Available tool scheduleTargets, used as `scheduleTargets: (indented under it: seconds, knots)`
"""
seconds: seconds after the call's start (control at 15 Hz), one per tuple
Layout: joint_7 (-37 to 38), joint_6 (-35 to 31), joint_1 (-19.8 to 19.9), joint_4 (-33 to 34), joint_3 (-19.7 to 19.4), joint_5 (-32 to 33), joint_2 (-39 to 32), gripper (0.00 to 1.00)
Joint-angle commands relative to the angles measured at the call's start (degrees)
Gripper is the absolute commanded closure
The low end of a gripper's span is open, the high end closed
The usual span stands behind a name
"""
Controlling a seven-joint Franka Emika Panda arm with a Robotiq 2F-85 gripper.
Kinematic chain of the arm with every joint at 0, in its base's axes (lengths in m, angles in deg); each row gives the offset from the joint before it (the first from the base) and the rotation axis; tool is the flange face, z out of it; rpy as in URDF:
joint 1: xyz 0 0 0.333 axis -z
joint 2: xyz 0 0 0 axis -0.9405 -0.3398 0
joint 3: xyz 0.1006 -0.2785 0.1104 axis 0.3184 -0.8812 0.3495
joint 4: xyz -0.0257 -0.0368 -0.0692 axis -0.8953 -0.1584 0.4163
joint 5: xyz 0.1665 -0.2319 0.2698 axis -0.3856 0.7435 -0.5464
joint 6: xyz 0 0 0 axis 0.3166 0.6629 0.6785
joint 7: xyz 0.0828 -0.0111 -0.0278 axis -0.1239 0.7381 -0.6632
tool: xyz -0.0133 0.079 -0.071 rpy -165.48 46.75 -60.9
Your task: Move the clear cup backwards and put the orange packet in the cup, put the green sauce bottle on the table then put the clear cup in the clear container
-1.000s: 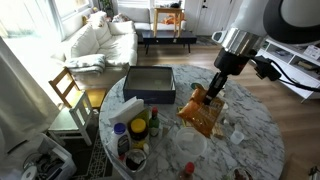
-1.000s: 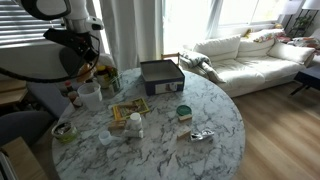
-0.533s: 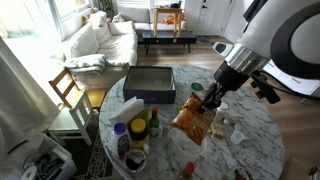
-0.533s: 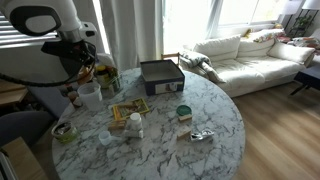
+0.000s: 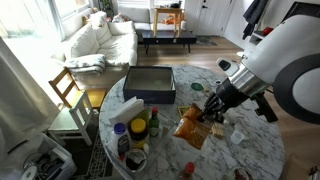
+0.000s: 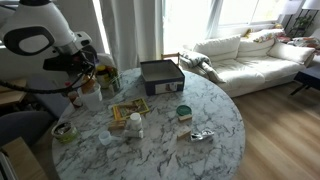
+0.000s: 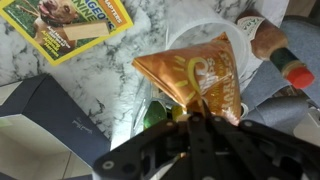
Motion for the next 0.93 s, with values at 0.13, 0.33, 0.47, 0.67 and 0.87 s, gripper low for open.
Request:
scheduleTargets:
  seconds: [0.13, 0.33, 0.47, 0.67, 0.87]
  knots:
    - [-5.2, -4.6, -2.1, -4.0, -1.5, 2.5, 0.9, 1.00]
    - [-6.0, -6.3, -1.5, -4.9, -1.3, 5.7, 0.2, 1.00]
    - [-5.8, -7.2, -1.2, -5.4, -1.1, 8.5, -0.3, 1.00]
    - [-5.5, -8.0, -0.9, -6.0, -0.8, 12.7, -0.9, 1.00]
    - [-4.9, -7.5, -0.1, -6.2, -0.3, 17.3, -1.5, 1.00]
